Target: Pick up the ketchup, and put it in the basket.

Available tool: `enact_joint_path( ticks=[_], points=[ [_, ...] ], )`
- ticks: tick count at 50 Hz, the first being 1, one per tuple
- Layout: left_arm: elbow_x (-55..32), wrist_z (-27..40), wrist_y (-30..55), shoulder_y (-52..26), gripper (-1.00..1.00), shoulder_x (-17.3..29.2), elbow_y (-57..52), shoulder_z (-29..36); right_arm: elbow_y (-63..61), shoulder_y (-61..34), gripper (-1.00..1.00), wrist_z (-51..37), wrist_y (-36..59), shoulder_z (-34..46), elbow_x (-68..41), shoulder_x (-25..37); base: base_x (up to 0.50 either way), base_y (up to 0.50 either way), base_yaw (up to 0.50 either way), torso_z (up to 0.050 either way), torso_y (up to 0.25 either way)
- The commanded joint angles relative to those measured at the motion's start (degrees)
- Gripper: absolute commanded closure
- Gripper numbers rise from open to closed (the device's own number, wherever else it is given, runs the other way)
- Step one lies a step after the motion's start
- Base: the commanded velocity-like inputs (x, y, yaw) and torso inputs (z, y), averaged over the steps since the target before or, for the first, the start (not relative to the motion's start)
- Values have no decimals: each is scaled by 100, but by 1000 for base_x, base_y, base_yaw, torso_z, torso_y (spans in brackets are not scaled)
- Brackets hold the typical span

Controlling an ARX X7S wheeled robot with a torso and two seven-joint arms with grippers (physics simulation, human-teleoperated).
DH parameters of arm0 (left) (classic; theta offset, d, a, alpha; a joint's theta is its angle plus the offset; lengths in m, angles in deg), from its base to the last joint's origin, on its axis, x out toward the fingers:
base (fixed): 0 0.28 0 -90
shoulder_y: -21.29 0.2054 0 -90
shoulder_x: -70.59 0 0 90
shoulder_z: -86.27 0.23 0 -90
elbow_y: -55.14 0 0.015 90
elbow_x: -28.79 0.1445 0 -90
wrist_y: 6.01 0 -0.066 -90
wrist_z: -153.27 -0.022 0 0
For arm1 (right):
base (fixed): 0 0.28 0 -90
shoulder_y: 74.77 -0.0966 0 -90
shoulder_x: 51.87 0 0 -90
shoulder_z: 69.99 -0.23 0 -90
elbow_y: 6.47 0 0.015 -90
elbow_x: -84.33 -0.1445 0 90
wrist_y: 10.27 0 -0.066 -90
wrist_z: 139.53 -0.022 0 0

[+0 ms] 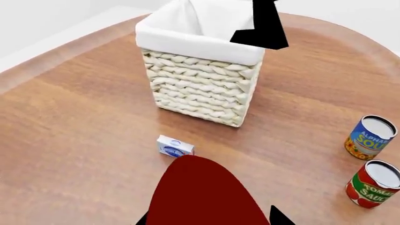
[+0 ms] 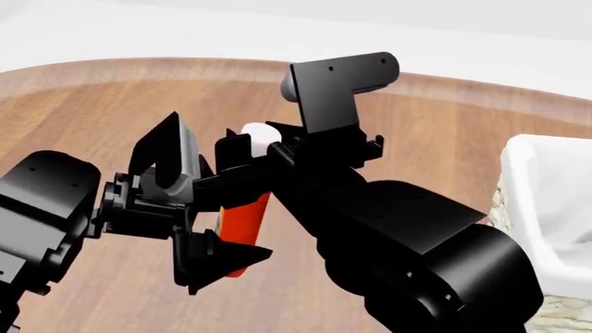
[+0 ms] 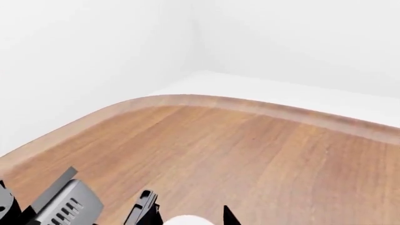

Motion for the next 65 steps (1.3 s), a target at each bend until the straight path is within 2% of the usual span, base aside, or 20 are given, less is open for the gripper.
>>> enact_joint_path(
  ticks=[1, 8, 9, 11, 27, 47, 52, 57, 65],
  points=[
    [-109, -158, 147, 76, 100, -51, -311, -173, 99, 29, 100, 91, -155, -110, 343, -40, 0, 0, 0, 0, 0],
    [-74, -86, -74, 50, 100, -77, -154, -138, 119, 14, 100, 93, -185, -97, 343, -33, 0, 0, 0, 0, 0],
    [-86, -132, -70, 53, -100, -70, -173, -130, 121, 11, 100, 92, -191, -91, 349, -30, 0, 0, 0, 0, 0],
    [-159, -205, 155, 101, -100, -16, -405, -145, 124, 9, 100, 94, -196, -89, 343, -27, 0, 0, -1, 0, 0],
    [-214, -181, 211, 138, -100, -3, -422, -80, 278, -6, 100, 162, -387, -39, 449, 34, 0, 0, 0, 1, 1],
    [-328, -85, 431, 350, -100, 190, -886, -21, 852, -315, 100, 156, -750, -242, 818, 502, 0, 0, 0, 0, 0],
    [-491, 170, 756, 762, -100, 376, -1766, -143, 993, -403, 100, 166, -843, -258, 943, 640, 0, 0, 0, 0, 0],
    [-659, 377, 868, 910, -100, 387, -1998, -328, 1326, -625, 100, 266, -987, -205, 1121, 697, 0, 0, 0, 0, 2],
    [-748, 1223, 810, 1440, -100, 438, -2660, -658, 1991, -1156, 100, 522, -1209, 64, 1532, 770, 0, 0, 0, 0, 0]
  ],
)
